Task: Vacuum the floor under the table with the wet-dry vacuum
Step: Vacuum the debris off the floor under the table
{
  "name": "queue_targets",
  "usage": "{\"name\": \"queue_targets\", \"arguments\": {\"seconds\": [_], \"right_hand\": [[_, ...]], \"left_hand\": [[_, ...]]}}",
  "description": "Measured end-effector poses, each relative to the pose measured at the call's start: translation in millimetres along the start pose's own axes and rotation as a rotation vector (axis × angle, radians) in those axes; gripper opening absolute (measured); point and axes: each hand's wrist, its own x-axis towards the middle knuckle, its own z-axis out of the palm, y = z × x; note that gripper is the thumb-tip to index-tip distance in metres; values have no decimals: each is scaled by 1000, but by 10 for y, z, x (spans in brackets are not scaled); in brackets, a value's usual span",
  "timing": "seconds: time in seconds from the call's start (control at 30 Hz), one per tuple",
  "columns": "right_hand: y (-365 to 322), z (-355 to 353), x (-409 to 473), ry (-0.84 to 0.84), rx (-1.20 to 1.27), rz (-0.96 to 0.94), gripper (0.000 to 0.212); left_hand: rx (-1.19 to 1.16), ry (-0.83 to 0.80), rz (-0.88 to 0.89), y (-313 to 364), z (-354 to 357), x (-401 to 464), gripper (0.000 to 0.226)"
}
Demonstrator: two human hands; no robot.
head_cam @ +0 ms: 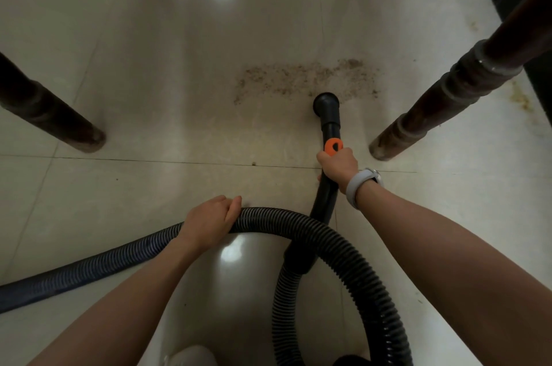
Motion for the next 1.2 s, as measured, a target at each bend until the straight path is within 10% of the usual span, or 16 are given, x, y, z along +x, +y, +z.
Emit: {"name": "queue_targets", "arguments": {"seconds": [0.57, 0.93, 1.2], "right_hand": [[-52, 214, -175, 105, -194, -159, 44], [-147, 698, -277, -246, -221, -136, 69], [98, 591, -372, -586, 26, 100, 23]], "left_hand": [[-68, 200, 269, -61, 97, -118, 60], [15, 125, 246, -117, 93, -177, 73], [2, 138, 282, -193, 174, -173, 57]]}}
